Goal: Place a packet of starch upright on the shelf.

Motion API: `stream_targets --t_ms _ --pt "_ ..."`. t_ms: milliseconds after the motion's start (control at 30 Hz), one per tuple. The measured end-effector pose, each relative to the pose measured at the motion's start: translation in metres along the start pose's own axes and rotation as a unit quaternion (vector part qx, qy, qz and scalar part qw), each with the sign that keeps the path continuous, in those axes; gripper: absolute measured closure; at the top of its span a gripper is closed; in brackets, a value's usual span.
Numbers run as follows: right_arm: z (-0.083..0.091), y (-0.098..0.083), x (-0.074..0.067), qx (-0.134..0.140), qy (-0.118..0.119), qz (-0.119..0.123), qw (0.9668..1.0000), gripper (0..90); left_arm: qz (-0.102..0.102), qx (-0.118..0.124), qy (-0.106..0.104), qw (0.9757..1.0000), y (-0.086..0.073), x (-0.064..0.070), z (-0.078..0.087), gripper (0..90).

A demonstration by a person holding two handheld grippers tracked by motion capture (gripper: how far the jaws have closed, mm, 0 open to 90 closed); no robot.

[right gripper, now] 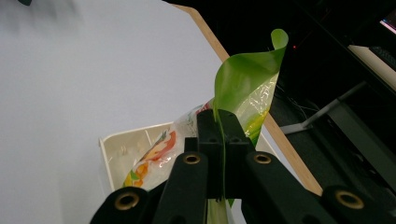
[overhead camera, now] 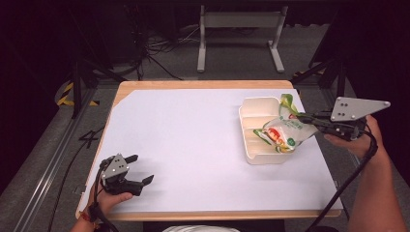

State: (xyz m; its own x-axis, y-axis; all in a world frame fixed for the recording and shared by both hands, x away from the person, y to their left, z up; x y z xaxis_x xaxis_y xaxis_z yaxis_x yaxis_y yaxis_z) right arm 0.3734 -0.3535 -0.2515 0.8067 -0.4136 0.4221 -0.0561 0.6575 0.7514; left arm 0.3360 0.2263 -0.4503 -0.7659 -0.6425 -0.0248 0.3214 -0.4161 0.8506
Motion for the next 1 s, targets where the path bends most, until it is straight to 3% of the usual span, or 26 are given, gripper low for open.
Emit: stream_targets --t_ms 167,333,433,700,733,800,900,1000 --pt "-0.009 -0.005 0.001 -0.019 0.028 0.016 0.9993 88.4 -0.002 -0.004 -0.001 1.0000 0.000 0.000 -0.001 9.0" --pt "-0.012 -0.006 -0.004 0.013 0.057 0.029 0.9979 88.2 0.001 -0.007 -0.003 1.0000 0.000 0.001 -0.002 9.0" --pt "-0.007 -0.005 -0.006 0.018 0.049 0.043 0.9977 88.3 -0.001 -0.008 -0.004 1.0000 0.000 0.000 -0.003 9.0" --pt "0.006 -0.008 -0.005 0.060 0.057 0.044 0.9956 88.0 -0.007 -0.010 -0.004 0.9999 0.001 0.001 -0.005 9.0" --pt "0.004 -0.009 -0.005 0.059 0.073 0.045 0.9946 87.8 -0.004 -0.009 -0.005 0.9999 0.001 0.001 -0.005 9.0" --pt "0.003 -0.010 -0.005 0.056 0.076 0.044 0.9946 87.7 -0.006 -0.011 -0.005 0.9999 0.002 0.001 -0.006 9.0" --pt "0.000 -0.008 -0.007 0.059 0.105 0.050 0.9915 87.3 -0.007 -0.013 -0.007 0.9999 0.002 0.002 -0.007 9.0" --pt "-0.003 -0.004 -0.010 0.044 0.111 0.059 0.9910 87.1 -0.008 -0.015 -0.007 0.9998 0.002 0.002 -0.007 9.0"
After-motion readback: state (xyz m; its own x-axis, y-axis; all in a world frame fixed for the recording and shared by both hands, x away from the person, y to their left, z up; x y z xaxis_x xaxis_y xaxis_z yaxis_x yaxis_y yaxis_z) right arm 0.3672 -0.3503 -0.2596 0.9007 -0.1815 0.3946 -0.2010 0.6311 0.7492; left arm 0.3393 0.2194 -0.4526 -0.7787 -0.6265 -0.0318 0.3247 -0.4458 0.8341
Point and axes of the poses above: each handheld gripper's, and its own axes: z roughly backward along the jaws, y roughly out of its top, x roughly to its right, the point moved 1 cm from there along -z, roughly forward along the jaws
